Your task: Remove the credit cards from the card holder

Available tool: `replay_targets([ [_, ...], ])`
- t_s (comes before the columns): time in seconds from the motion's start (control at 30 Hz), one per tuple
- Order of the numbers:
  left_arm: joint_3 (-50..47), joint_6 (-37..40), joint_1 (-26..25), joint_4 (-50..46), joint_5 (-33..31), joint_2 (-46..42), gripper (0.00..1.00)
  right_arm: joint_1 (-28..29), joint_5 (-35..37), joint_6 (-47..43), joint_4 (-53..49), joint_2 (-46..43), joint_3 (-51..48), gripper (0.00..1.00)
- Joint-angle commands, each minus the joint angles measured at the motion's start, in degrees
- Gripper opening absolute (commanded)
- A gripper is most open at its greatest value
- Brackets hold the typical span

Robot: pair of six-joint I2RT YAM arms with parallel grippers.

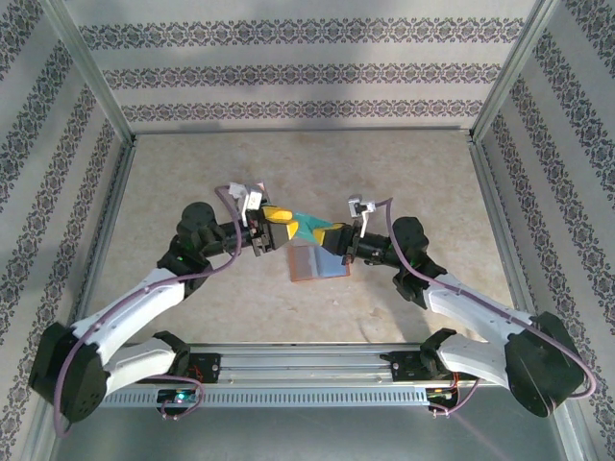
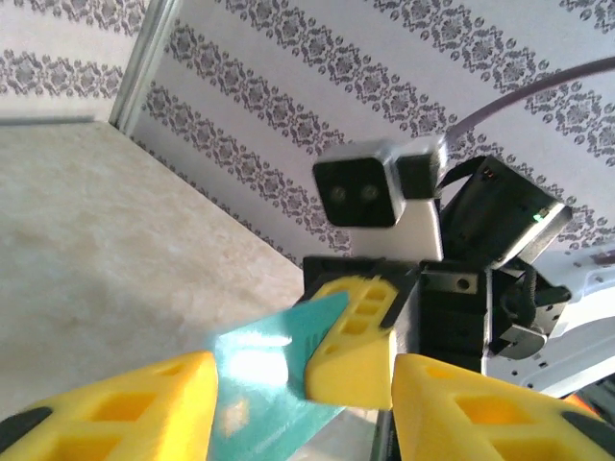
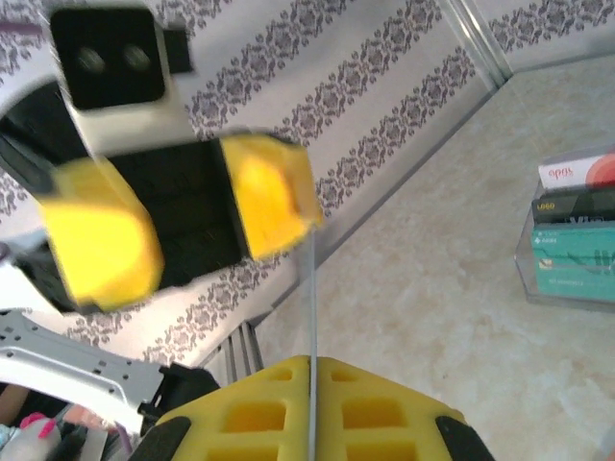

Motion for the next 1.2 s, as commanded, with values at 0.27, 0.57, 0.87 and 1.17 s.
replay_targets([
  [0.27, 21.8, 34.4, 0.4, -55.6, 0.0, 1.5, 0.6, 2.0, -11.0, -14.1, -24.5, 0.1, 9.7, 0.0],
  [0.57, 28.8, 41.4, 0.3, -65.0, 4.9, 8.4, 0.52, 3.5, -16.1, -15.9, -27.6, 4.0, 13.2, 0.0],
  [0.87, 29.6, 44.4, -0.1, -66.5, 9.9, 12.8, 0.47, 4.5, -16.9, -16.7, -28.2, 6.4, 14.9, 0.0],
  [1.17, 30.7, 47.9, -0.6, -69.6, 13.1, 16.6, 0.15, 4.9, -17.3, -17.4, -28.9, 7.6, 16.1, 0.0],
])
